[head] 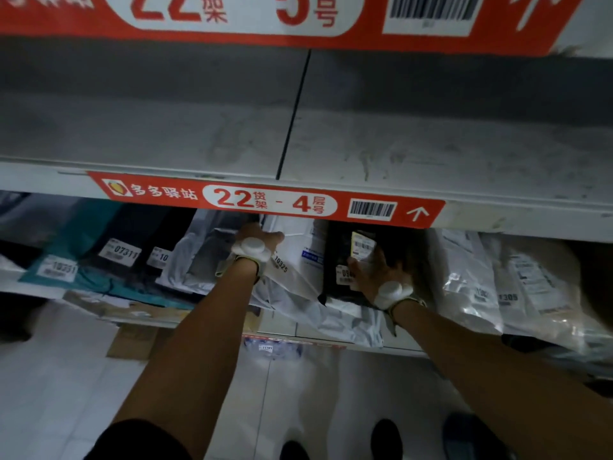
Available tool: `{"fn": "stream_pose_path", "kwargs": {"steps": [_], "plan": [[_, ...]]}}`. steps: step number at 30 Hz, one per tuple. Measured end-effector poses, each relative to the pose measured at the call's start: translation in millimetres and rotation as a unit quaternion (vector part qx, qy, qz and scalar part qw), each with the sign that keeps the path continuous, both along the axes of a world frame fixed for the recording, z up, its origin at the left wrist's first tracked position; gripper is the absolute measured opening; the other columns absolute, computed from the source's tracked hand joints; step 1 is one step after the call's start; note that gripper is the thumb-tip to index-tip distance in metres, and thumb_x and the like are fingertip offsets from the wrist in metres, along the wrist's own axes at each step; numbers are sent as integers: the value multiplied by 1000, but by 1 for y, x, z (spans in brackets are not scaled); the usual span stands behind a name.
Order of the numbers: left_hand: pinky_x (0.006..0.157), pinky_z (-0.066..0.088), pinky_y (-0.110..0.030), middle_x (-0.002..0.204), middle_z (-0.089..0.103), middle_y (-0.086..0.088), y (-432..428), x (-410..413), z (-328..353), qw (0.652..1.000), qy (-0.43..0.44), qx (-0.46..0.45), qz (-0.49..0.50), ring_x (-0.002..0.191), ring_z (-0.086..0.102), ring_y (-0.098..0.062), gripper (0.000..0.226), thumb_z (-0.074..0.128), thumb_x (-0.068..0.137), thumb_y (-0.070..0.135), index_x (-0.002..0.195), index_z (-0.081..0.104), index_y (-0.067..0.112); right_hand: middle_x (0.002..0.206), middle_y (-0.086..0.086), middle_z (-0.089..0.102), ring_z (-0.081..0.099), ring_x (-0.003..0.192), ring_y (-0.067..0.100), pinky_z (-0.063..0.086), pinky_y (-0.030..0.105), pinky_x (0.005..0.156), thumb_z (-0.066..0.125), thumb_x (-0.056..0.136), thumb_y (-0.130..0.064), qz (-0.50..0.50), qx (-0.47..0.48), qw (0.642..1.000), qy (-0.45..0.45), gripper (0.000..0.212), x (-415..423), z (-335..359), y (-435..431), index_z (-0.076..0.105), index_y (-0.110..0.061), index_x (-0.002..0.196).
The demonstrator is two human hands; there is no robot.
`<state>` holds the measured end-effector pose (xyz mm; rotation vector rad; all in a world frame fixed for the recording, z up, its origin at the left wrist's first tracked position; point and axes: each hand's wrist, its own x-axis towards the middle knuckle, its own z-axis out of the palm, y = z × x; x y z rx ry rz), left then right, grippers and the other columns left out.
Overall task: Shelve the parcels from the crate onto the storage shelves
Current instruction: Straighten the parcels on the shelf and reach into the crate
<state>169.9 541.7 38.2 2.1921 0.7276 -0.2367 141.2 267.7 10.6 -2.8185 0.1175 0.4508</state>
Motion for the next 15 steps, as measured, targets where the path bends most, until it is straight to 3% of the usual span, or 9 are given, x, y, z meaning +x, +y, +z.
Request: {"fn": "stream_pose_path", "kwargs": {"steps": [4,7,10,13,15], "plan": [[89,50,-38,121,63,-13,44,-18,18,996,-35,75,13,111,62,-34,64,65,83,55,125,58,9,160,21,21,22,146,40,7,52,118,12,87,-82,13,3,999,53,99,15,2,74,-7,-15,158],[92,52,-51,121,64,-13,80,-34,39,993,-77,61,59,107,62,-39,73,61,71,63,126,59,14,161,18,23,26,145,39,9,52,118,15,87,-82,4,98,994,46,99,25,4,124,0,-15,159],[88,53,-52,116,66,-14,109,-48,51,984,-88,104,113,102,64,-40,66,63,77,60,121,58,12,160,10,29,32,145,32,21,45,119,22,83,-86,-21,248,967,56,102,28,5,162,4,-20,158],[96,46,-54,128,57,-26,111,-58,56,943,-103,294,117,115,56,-45,71,65,84,52,130,47,1,165,2,18,19,151,28,20,48,120,26,83,-85,-6,323,942,93,99,31,-3,169,-1,-27,158],[111,27,-61,142,42,-32,94,-68,56,875,-156,454,63,130,41,-50,79,59,90,51,141,34,-4,167,3,0,6,152,31,16,51,121,24,93,-73,61,281,951,113,79,31,2,162,0,-34,158]]}}
